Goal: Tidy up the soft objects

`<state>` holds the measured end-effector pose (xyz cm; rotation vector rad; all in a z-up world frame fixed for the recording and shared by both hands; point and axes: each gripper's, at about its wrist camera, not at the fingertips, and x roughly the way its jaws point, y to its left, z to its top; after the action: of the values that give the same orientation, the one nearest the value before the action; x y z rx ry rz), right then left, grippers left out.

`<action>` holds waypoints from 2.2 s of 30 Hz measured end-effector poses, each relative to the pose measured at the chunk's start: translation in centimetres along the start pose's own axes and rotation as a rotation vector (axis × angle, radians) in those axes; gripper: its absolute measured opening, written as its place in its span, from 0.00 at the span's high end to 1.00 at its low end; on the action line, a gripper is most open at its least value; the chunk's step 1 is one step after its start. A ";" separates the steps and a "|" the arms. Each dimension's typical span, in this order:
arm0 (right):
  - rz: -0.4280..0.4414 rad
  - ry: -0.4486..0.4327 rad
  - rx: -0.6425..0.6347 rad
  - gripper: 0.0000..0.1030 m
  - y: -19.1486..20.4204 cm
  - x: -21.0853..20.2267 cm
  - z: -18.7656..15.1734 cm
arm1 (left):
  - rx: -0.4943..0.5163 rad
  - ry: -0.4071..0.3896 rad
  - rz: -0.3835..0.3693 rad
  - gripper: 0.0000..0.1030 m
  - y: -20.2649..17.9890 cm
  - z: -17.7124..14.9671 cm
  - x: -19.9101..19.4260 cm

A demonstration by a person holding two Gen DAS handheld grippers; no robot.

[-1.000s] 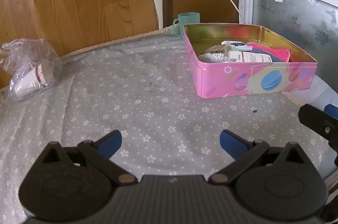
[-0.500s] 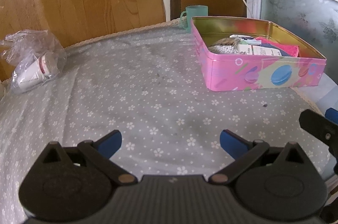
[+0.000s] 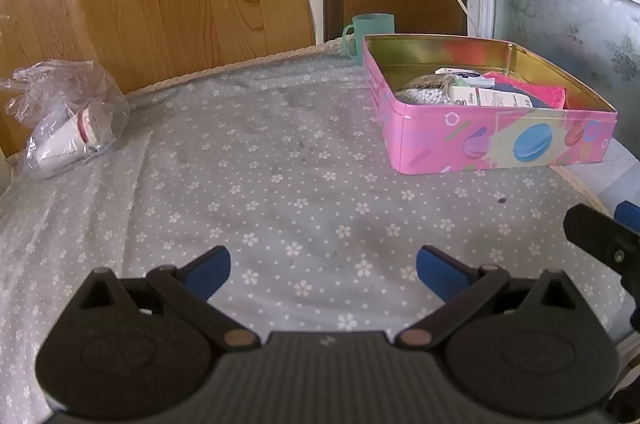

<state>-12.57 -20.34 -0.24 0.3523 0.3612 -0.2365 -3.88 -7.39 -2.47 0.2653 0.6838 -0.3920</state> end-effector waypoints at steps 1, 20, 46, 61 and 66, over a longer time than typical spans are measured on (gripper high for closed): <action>0.001 -0.001 -0.001 0.24 0.0 0.0 0.0 | 0.001 -0.002 0.000 0.00 0.0 0.0 -0.1; 0.007 -0.012 0.001 0.24 0.3 -0.1 -0.3 | 0.027 -0.019 -0.002 0.00 -0.5 -0.1 -0.5; 0.007 0.004 0.019 0.24 0.0 0.0 -0.3 | 0.037 -0.010 -0.010 0.00 -0.6 -0.1 -0.3; 0.007 -0.005 0.020 0.24 -0.2 -0.2 -0.2 | 0.031 0.005 -0.032 0.00 -0.7 -0.2 -0.6; 0.007 -0.004 0.020 0.24 -0.2 -0.2 -0.1 | 0.029 0.006 -0.036 0.00 -0.7 -0.2 -0.7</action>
<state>-12.85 -20.41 -0.33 0.3731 0.3538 -0.2342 -4.80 -7.76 -2.26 0.2818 0.6900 -0.4361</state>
